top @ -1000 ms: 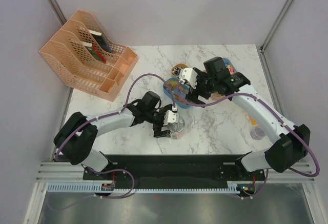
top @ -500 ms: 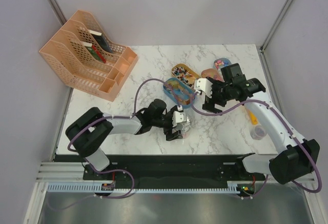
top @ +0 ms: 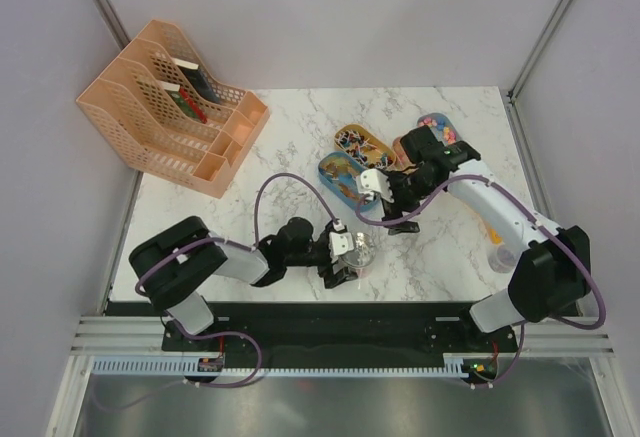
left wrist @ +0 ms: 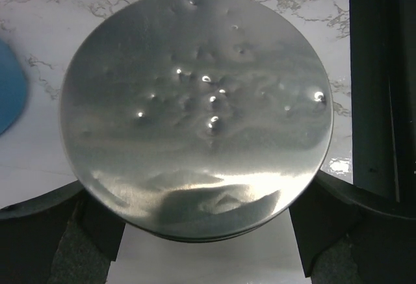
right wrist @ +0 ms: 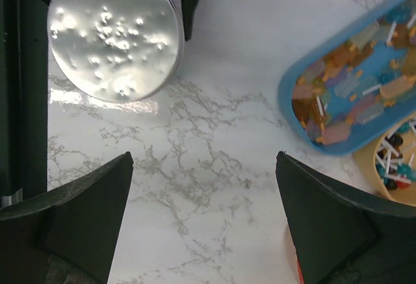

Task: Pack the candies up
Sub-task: Move the packing bottle to the center of the board, then screw the bottle lid onto the packing bottle.

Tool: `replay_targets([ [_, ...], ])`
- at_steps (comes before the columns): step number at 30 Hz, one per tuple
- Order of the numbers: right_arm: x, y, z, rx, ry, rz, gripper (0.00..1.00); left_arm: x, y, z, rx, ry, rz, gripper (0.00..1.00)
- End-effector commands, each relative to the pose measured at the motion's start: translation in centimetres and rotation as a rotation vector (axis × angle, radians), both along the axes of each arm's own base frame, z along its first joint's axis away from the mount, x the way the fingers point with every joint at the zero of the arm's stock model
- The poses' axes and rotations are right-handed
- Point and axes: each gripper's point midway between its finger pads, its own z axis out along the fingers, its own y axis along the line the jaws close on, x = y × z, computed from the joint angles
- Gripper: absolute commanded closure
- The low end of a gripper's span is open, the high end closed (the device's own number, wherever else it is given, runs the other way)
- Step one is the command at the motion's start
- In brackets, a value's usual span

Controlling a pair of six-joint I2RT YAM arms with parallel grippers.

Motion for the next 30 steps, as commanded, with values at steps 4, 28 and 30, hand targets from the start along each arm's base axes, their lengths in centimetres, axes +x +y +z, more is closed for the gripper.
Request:
replay_targets([
  [4, -2.2, 6.4, 2.4, 0.138, -0.008, 0.211, 0.16, -0.7, 0.0, -0.9, -0.05, 0.016, 0.02, 0.18],
  [28, -6.5, 7.8, -1.1, 0.04, 0.066, 0.361, 0.89, 0.3, -0.6, -2.0, -0.025, 0.023, 0.04, 0.47],
  [30, -6.8, 7.4, -2.4, 0.006, 0.089, 0.363, 0.89, 0.3, -0.6, -2.0, -0.025, 0.021, 0.041, 0.47],
])
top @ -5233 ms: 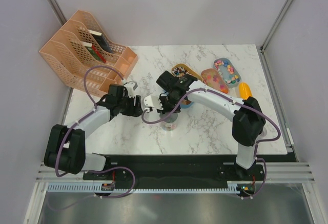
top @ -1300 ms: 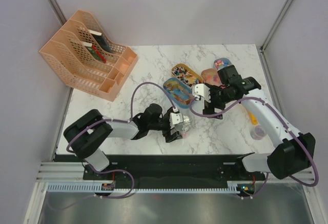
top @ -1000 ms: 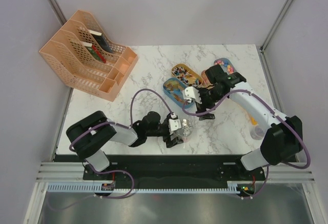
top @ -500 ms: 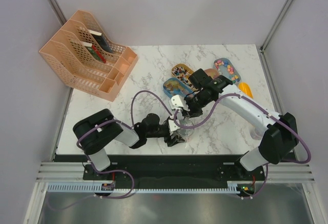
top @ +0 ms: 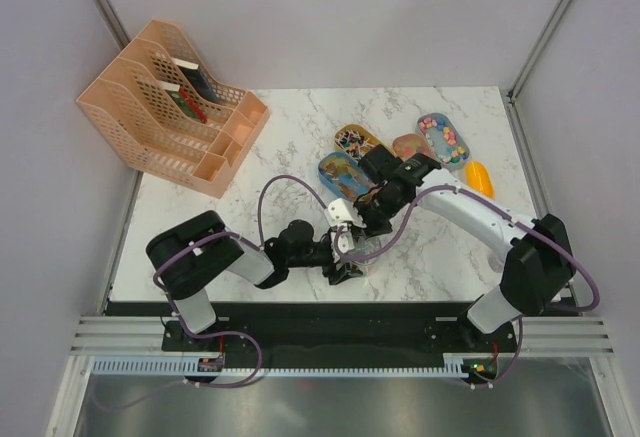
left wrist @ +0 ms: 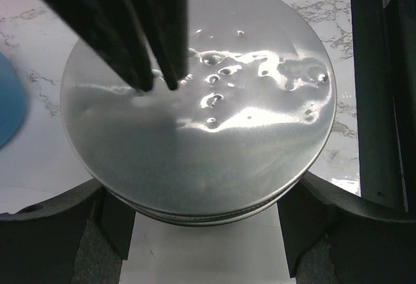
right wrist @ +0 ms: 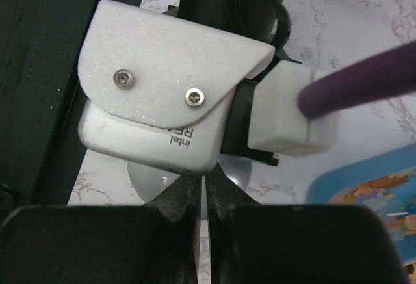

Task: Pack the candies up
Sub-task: Screw the bottle lid onto the packing bottle.

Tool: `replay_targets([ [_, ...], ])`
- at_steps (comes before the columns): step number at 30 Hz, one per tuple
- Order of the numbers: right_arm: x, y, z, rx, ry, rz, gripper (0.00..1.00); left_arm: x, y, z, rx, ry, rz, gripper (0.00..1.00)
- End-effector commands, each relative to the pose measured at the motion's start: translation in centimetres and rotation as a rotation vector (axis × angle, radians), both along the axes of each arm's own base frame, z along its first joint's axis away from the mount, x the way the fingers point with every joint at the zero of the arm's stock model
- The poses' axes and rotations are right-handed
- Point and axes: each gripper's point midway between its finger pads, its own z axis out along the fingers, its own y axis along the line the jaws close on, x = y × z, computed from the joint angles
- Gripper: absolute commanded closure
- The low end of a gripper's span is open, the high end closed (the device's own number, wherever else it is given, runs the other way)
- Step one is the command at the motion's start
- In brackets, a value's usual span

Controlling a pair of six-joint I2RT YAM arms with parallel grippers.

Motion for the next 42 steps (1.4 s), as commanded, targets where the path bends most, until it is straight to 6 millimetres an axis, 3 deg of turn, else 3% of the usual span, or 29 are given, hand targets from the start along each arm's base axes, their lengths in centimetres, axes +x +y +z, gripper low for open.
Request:
replay_targets([
  [1, -1.1, -0.4, -2.1, -0.043, 0.041, 0.048, 0.9, 0.1, 0.7, -1.7, 0.052, 0.025, 0.036, 0.47],
  [5, -1.8, -1.5, -4.8, -0.117, 0.058, 0.046, 0.91, 0.2, 0.8, -1.7, 0.055, 0.021, 0.036, 0.47],
  [8, -1.1, -1.5, -5.1, -0.119, 0.029, 0.009, 0.93, 0.1, 0.8, -1.7, 0.056, 0.02, 0.032, 0.47],
  [14, 0.5, -1.2, -1.6, -0.052, -0.079, -0.047, 0.92, -0.1, 0.9, -1.8, 0.057, 0.02, 0.023, 0.47],
  [16, 1.9, -1.8, 0.5, 0.011, -0.152, -0.123, 0.52, -0.2, 0.9, -1.9, 0.06, 0.022, 0.018, 0.47],
  [18, 2.5, -2.8, 1.6, 0.049, -0.213, -0.154, 0.02, -0.2, 0.9, -2.0, 0.063, 0.024, 0.018, 0.47],
  [23, 1.2, -5.1, 0.6, 0.077, -0.28, -0.018, 0.02, -0.5, 0.9, -2.2, 0.066, 0.027, 0.007, 0.47],
  [26, 1.0, -4.2, 0.6, 0.113, -0.273, 0.035, 0.02, -0.2, 0.9, -2.3, 0.073, 0.026, 0.018, 0.48],
  [28, 0.9, -4.0, -0.5, 0.084, -0.209, 0.08, 0.02, -0.1, 0.9, -2.3, 0.076, 0.022, 0.021, 0.48],
  [29, 1.4, -3.6, 0.3, 0.082, -0.209, 0.1, 0.02, -0.1, 0.9, -2.5, 0.081, 0.024, 0.02, 0.48],
  [30, 1.0, -3.8, -0.9, 0.039, -0.135, 0.122, 0.02, -0.1, 1.0, -2.5, 0.081, 0.025, 0.022, 0.48],
  [36, 2.5, -2.8, -1.4, 0.004, -0.082, 0.144, 0.02, 0.0, 0.9, -2.8, 0.087, 0.031, 0.023, 0.48],
  [42, 1.2, -3.3, -1.6, -0.021, -0.059, 0.203, 0.02, 0.1, 0.8, -3.0, 0.094, 0.036, 0.028, 0.48],
])
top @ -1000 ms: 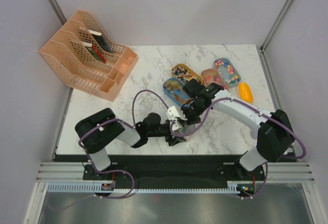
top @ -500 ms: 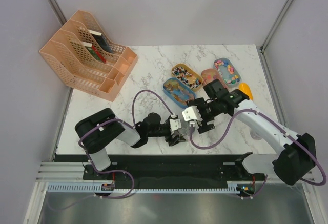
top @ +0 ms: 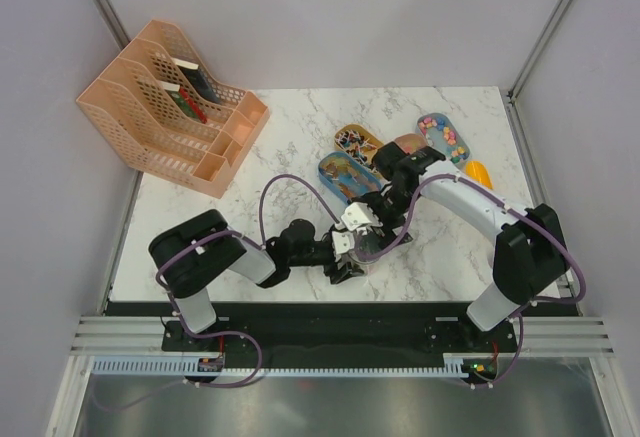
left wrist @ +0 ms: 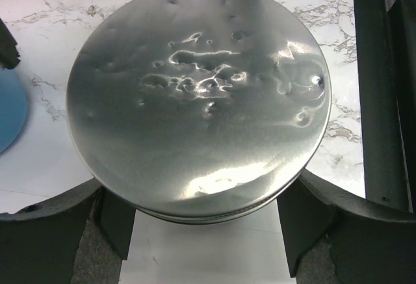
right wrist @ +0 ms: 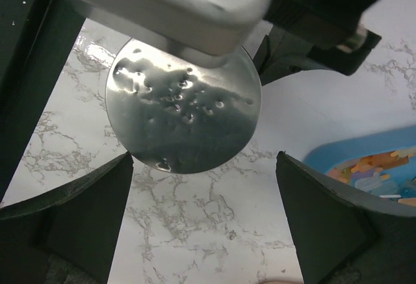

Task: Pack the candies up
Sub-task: Screw the bottle lid onto the packing bottle.

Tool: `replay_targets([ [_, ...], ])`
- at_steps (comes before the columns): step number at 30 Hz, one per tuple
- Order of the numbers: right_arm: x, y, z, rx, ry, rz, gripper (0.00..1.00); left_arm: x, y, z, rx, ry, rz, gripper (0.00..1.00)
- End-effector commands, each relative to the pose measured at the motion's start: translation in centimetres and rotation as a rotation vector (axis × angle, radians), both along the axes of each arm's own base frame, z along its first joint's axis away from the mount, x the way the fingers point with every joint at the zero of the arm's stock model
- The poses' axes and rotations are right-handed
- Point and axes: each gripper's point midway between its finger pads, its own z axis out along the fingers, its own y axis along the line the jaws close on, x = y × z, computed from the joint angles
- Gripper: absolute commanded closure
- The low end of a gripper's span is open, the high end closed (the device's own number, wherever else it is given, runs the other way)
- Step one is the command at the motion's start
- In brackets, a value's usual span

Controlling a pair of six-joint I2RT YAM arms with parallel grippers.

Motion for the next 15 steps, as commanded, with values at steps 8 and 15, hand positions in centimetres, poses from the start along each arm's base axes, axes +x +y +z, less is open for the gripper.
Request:
replay_targets([
  [8, -3.7, 1.1, 1.8, 0.028, 0.035, 0.109, 0.02, 0.5, 1.1, -3.3, 0.113, 0.047, 0.048, 0.49],
  [15, -5.1, -1.4, 0.6, -0.066, 0.033, 0.079, 0.02, 0.3, 1.3, -3.5, 0.117, 0.053, 0.051, 0.56],
])
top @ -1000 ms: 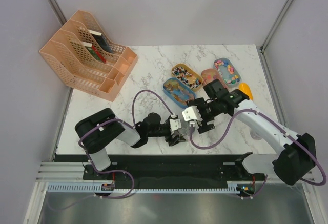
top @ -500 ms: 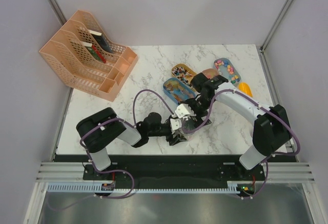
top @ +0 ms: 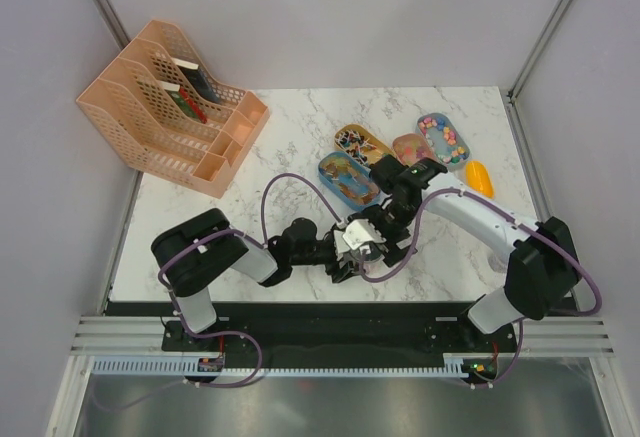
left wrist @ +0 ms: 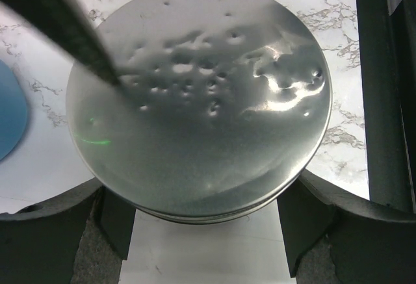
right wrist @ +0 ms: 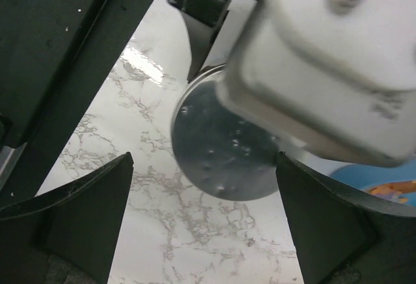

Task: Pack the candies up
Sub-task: Screw the bottle lid onto the packing bottle.

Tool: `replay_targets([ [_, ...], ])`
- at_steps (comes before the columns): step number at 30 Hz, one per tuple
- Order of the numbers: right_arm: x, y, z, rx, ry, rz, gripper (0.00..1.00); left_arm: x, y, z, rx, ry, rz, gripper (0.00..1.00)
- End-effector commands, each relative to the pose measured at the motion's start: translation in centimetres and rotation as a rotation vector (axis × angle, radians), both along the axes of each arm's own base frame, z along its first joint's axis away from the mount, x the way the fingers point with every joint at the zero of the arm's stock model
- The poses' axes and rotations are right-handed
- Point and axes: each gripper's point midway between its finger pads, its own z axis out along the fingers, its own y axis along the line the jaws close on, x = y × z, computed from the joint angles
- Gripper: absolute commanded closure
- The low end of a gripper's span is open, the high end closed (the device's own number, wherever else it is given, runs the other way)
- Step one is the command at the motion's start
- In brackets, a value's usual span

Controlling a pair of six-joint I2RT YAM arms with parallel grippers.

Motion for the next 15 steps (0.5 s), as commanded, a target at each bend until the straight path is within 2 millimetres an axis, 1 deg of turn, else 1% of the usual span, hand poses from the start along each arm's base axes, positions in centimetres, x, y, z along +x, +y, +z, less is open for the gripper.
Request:
replay_targets([
  [1, -2.2, -2.1, -0.4, -0.054, 0.028, -0.01, 0.02, -0.1, 1.7, -3.5, 0.117, 0.055, 0.049, 0.56],
  [4, -3.0, -3.3, -1.5, -0.1, 0.041, -0.04, 0.02, -0.1, 1.7, -3.6, 0.119, 0.056, 0.043, 0.59],
  [6, -3.1, -3.5, -1.8, -0.109, 0.047, -0.067, 0.02, -0.2, 1.7, -3.8, 0.124, 0.058, 0.038, 0.62],
  [8, -3.0, -3.3, -1.7, -0.099, 0.043, -0.108, 0.02, -0.3, 1.7, -3.8, 0.126, 0.059, 0.033, 0.63],
  [9, -2.8, -3.1, -1.4, -0.091, 0.038, -0.126, 0.02, -0.4, 1.7, -3.8, 0.127, 0.061, 0.028, 0.64],
  [10, -2.1, -2.6, -0.8, -0.069, 0.013, -0.151, 0.02, -0.5, 1.7, -3.9, 0.127, 0.063, 0.024, 0.64],
  [12, -1.2, -2.0, -0.2, -0.041, -0.017, -0.178, 0.02, -0.8, 1.7, -4.0, 0.13, 0.064, 0.012, 0.64],
  [13, -0.3, -1.3, 0.2, -0.018, -0.041, -0.186, 0.02, -0.9, 1.6, -4.0, 0.131, 0.065, 0.007, 0.64],
  [15, 0.2, -0.9, 0.3, -0.014, -0.045, -0.191, 0.02, -1.1, 1.6, -4.1, 0.135, 0.065, 0.0, 0.64],
])
